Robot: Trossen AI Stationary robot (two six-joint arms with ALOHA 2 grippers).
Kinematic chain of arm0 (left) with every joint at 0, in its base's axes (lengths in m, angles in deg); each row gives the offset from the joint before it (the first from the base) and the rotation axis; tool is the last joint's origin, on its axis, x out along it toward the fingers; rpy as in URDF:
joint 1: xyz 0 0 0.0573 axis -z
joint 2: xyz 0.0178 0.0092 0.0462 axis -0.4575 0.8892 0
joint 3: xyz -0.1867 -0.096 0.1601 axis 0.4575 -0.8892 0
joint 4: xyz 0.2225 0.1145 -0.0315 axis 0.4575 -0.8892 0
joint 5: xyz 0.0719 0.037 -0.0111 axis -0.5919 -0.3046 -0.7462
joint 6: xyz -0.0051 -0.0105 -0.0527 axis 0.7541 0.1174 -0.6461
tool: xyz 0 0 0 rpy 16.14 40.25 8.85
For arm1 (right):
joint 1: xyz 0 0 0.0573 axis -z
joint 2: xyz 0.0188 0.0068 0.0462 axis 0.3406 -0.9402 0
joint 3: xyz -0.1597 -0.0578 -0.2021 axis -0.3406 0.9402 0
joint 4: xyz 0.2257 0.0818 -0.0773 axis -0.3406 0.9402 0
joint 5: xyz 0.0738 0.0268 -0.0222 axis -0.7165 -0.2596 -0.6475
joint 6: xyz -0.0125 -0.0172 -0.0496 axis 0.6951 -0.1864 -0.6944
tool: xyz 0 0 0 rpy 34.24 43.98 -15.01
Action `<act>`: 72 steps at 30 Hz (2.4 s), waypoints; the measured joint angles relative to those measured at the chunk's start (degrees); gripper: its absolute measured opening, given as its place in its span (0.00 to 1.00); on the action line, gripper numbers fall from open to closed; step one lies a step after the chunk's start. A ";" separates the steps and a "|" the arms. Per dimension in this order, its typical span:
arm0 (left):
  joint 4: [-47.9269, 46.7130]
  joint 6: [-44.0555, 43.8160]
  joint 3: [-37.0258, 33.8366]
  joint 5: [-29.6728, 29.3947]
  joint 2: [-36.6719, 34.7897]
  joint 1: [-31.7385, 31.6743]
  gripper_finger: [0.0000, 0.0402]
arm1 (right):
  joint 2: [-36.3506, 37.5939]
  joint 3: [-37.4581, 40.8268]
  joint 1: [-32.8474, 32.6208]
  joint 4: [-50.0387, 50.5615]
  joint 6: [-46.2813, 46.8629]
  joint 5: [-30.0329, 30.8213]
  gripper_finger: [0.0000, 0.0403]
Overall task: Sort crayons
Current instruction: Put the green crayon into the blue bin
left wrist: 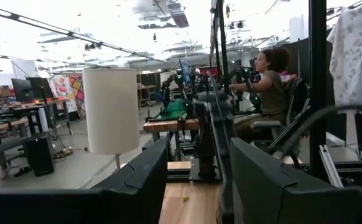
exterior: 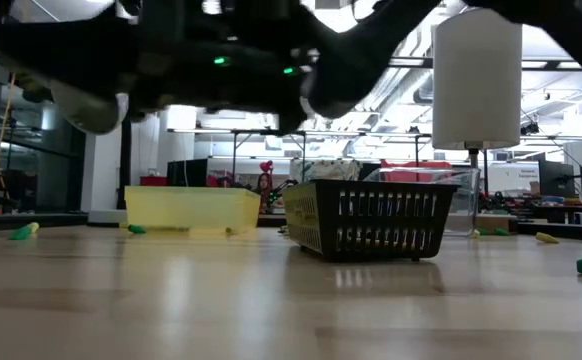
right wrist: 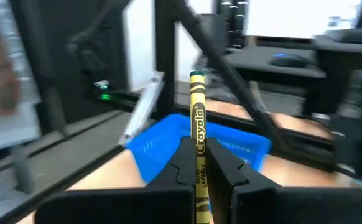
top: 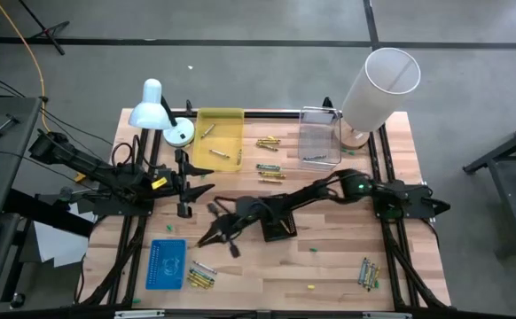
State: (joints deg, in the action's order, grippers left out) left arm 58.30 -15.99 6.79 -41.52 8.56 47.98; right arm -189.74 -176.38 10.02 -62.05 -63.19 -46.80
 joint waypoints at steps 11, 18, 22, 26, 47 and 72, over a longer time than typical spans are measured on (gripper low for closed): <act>-0.32 0.08 0.00 -0.02 0.00 0.00 0.40 | -10.53 -19.16 -1.59 7.06 -1.93 -1.54 0.00; -0.34 0.30 0.00 -0.04 0.01 -0.02 0.40 | -12.29 -22.09 -2.72 6.43 -2.46 4.30 0.00; -0.09 0.34 0.00 -0.03 0.01 -0.02 0.40 | -12.29 -22.17 -3.23 5.04 -3.48 6.55 0.01; 0.08 0.37 0.00 -0.04 0.01 -0.19 0.40 | -12.29 -22.19 -3.64 1.41 -4.51 8.13 0.01; 0.55 0.39 0.00 -0.04 0.01 -3.12 0.40 | -25.25 -34.73 -4.28 -10.12 3.75 11.55 0.02; 0.53 0.37 0.01 -0.04 0.10 -3.13 0.40 | -25.03 -39.75 -4.46 5.54 0.27 8.98 0.02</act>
State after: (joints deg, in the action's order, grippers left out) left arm 58.83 -15.62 6.80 -41.56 8.66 44.86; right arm -214.77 -216.13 5.56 -56.51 -62.92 -37.82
